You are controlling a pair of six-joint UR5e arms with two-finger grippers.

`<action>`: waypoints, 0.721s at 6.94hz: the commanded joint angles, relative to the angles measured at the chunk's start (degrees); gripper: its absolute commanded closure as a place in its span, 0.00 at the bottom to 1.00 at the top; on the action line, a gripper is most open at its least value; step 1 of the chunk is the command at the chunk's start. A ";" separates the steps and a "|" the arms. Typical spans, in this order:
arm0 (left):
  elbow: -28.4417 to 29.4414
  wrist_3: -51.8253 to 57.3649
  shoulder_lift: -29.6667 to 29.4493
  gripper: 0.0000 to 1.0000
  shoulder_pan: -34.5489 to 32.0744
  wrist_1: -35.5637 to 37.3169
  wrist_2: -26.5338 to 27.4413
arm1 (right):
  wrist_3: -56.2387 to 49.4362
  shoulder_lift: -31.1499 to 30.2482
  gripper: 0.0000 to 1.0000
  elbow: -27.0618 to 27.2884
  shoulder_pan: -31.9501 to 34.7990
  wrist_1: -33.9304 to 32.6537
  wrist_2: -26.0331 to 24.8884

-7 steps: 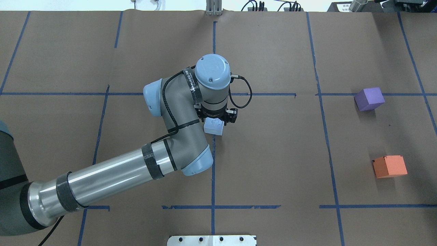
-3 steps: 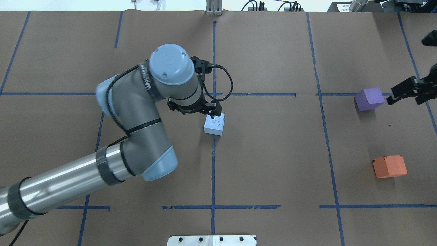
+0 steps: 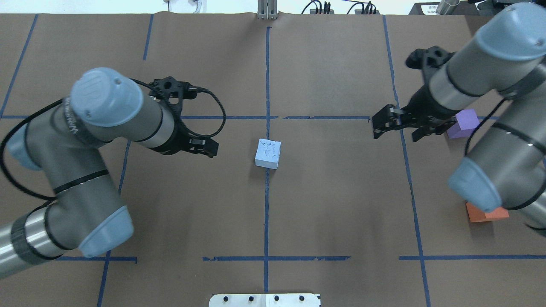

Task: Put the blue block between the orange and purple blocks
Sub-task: 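Release the cube and withdraw the left gripper while the right gripper approaches it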

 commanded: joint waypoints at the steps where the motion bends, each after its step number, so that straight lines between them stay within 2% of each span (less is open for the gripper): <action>1: -8.26 0.14 10.19 0.00 -0.68 -0.05 0.01 | 18.14 14.52 0.00 -8.97 -12.42 0.04 -13.49; 2: -9.67 0.14 12.66 0.00 -0.68 -0.05 0.01 | 19.41 20.07 0.00 -15.47 -13.67 0.04 -14.73; 3: -9.95 0.14 13.55 0.00 -0.68 0.03 0.01 | 20.46 23.52 0.00 -22.50 -14.55 3.70 -16.83; 4: -9.95 0.14 13.56 0.00 -0.68 0.04 0.09 | 23.00 24.60 0.00 -28.84 -14.65 10.08 -17.11; 5: -9.95 0.05 13.65 0.00 -0.68 0.04 0.10 | 23.28 26.26 0.00 -32.90 -14.65 11.54 -17.90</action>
